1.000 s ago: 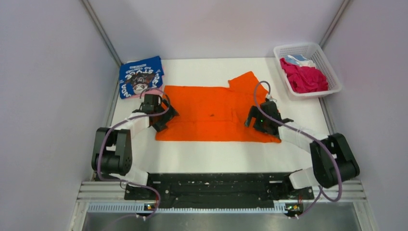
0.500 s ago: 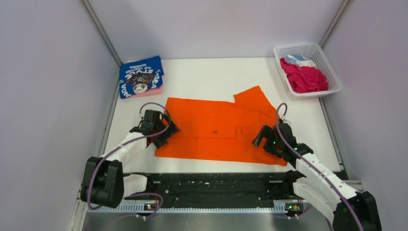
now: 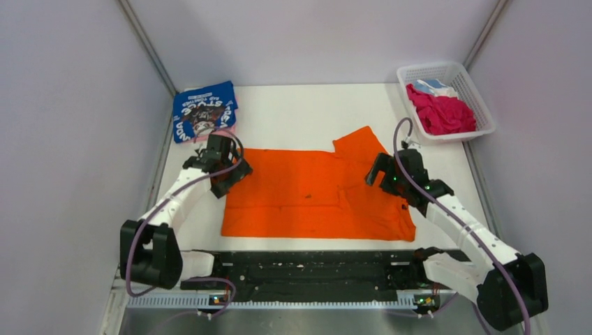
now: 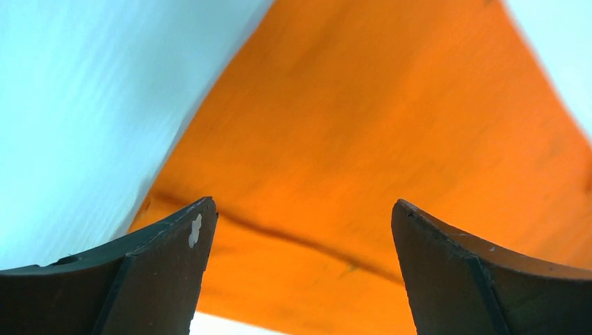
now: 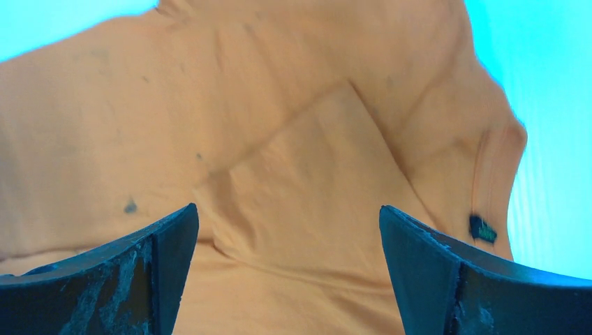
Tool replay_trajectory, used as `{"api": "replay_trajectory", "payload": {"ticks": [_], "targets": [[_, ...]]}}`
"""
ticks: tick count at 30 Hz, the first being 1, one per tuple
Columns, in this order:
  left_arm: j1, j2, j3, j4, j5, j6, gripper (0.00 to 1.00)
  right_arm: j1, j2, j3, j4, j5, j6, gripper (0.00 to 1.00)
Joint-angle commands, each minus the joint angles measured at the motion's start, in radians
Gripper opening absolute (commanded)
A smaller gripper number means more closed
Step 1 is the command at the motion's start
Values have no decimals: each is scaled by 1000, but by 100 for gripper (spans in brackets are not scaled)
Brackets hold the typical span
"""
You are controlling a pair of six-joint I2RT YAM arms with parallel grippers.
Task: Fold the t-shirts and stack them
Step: Fold the flattened tshirt in 1/3 of the way, then grab the side of the flattened tshirt furthest away from the robot with both arms
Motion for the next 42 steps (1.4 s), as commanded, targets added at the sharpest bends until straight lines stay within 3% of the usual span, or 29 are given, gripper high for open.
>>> {"api": "replay_trajectory", "payload": {"ticks": [1,5,10,17,23,29,36,42], "targets": [[30,173,220,-29,-114,52,99,2,148,180,110,61,-127,99],[67,394,425,-38,-136,98,93,-4,315,329,140,119,-175,99],[88,653,706,-119,-184,137,79,-15,515,455,192,101,-223,99],[88,865,927,-154,-212,200,71,-30,759,662,182,80,-316,99],[88,923,939,-204,-153,227,63,-64,951,858,174,62,-336,99],[88,905,852,-167,-150,232,45,-72,1154,1093,154,32,-362,94],[87,936,876,-190,-77,249,1,-72,1290,1189,95,33,-345,80],[86,880,826,-159,-81,270,0,-71,1293,1117,75,89,-335,72]]}}
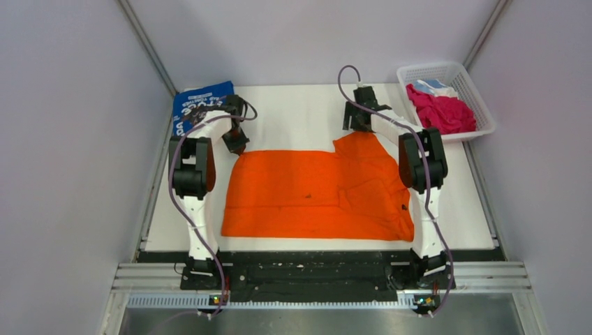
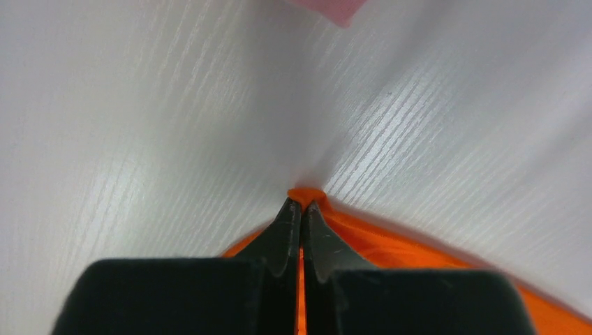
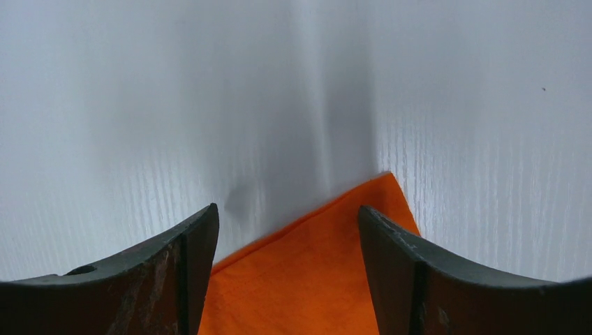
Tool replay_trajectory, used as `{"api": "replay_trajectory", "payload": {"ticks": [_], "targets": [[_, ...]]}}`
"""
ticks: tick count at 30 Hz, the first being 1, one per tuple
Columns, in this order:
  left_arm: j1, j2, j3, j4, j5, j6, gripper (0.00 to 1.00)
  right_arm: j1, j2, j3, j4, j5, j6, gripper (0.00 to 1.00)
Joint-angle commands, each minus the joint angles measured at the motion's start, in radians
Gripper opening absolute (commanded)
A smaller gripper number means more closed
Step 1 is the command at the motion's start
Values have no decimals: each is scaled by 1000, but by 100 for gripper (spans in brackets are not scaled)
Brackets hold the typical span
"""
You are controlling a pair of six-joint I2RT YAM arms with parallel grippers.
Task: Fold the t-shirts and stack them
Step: Grab the side of the flattened tshirt furthest away from the robot with both arms
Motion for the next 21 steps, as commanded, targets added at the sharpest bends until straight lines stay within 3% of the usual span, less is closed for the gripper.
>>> {"api": "replay_trajectory", "payload": {"ticks": [1,7,10,21], "targets": [[-1,-57,-62,8,12,27,0,-1,-12,-36,-22,45,6,69],[-1,-116,-108,40,13,38,0,4,-28,-105,-3,20,-3,52],[-1,-131,-117,44,12,46,0,10,-5,-86,-30,43,-2,49],[-2,-150,-114,50,6,56,0,46,-47,-109,-36,178,42,7]]}}
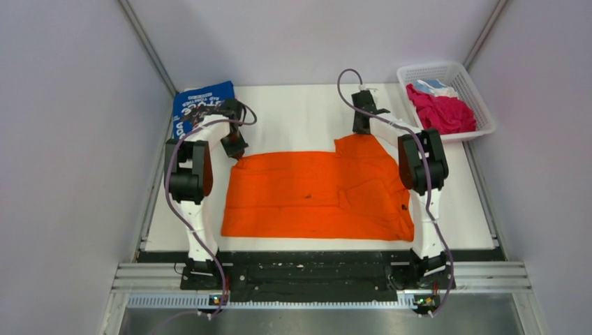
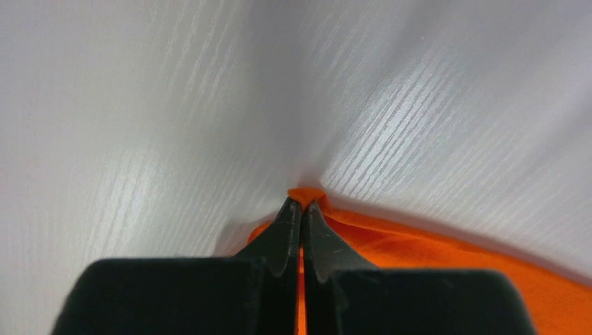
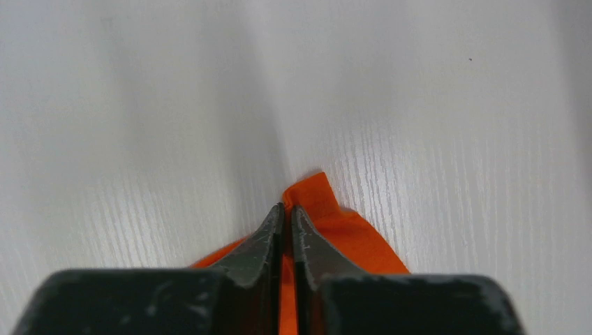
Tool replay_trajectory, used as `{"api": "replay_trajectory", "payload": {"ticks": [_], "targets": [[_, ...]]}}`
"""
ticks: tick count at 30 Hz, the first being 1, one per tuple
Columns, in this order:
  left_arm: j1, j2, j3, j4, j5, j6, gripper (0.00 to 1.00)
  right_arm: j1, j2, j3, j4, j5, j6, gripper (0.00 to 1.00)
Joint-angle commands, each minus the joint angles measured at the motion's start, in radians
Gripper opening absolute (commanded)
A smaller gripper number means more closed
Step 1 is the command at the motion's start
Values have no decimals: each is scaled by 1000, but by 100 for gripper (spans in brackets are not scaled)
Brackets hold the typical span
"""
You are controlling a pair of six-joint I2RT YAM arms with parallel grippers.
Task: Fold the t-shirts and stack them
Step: Grab the side of the flattened tshirt furthest away from the robot with both arms, then fold the other side of the tshirt into a rectangle
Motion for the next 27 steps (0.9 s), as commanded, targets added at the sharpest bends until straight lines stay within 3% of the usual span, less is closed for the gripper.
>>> {"api": "replay_trajectory", "payload": {"ticks": [1,4,8,12,18,27], "targets": [[-1,-70,5,15,-3,13,0,23,-29,-32,-48,32,29,0],[-5,-78,3,19,8,9,0,28,-82,-54,37,26,25,0],[-21,-119,-34,41,1,2,0,47,-217,-205,187,24,10,0],[-34,-187,-107,92,-3,5,0,73,-343,-323,223,37,0,0],[-47,-288,-232,147,-12,-1,0,132,-550,-538,217,57,70,0],[-55,-448,-423,233,-20,3,0,214,-863,-742,51,129,157,0]]}}
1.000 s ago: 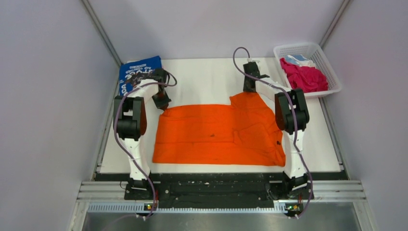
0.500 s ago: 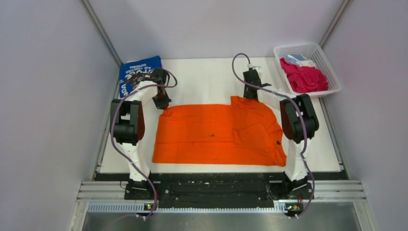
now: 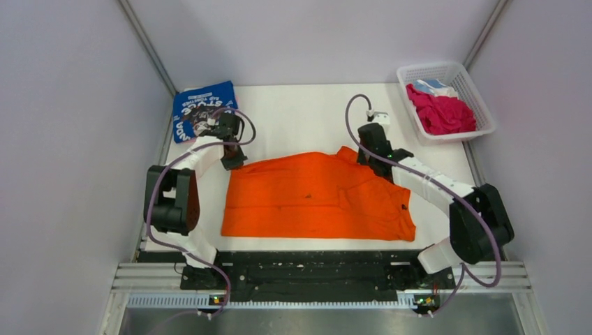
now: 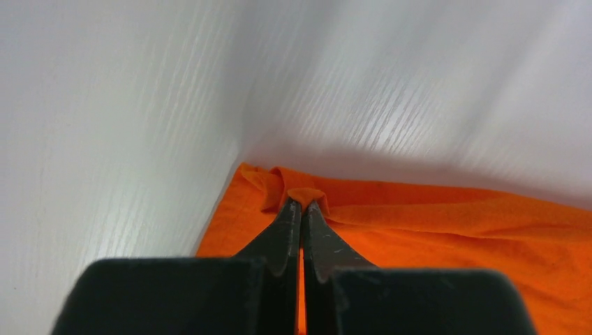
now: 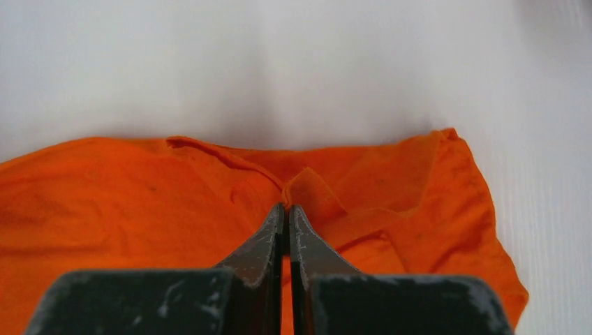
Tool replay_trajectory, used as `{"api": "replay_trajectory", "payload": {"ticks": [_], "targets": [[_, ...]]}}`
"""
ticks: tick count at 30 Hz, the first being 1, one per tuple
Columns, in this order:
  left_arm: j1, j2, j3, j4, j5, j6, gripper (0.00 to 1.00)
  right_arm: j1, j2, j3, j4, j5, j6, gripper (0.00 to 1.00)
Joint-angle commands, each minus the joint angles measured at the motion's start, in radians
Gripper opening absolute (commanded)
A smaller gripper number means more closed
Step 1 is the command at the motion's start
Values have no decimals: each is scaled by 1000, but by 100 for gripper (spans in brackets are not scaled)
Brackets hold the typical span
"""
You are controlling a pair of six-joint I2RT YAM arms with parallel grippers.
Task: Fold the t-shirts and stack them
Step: Fold the other side of the tshirt into a rectangle
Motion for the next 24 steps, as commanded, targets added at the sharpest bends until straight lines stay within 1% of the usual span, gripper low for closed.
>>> {"api": "replay_trajectory", "payload": {"ticks": [1,7,10,15,17,20,24], "targets": [[-4,-117,-77,83,-22,0,0,37,-178,-69,-88,50,64,0],[-4,-202,-161,122,-44,4,0,45,-334,-192,-170,-14,98,0],[-5,-225,-166,151,-36,26,0,45,-388,-220,-187,-22,92,0],[-4,-203,-56,139,-111,47,0,46,-406,-189,-191,34,77,0],[-4,-202,-40,142,-117,47,0,45,-412,-173,-192,31,71,0],[-4,-216,-62,150,-101,42,0,44,-436,-177,-204,20,68,0],[-4,-265,-155,173,-111,27,0,46,-490,-195,-244,11,67,0]]}}
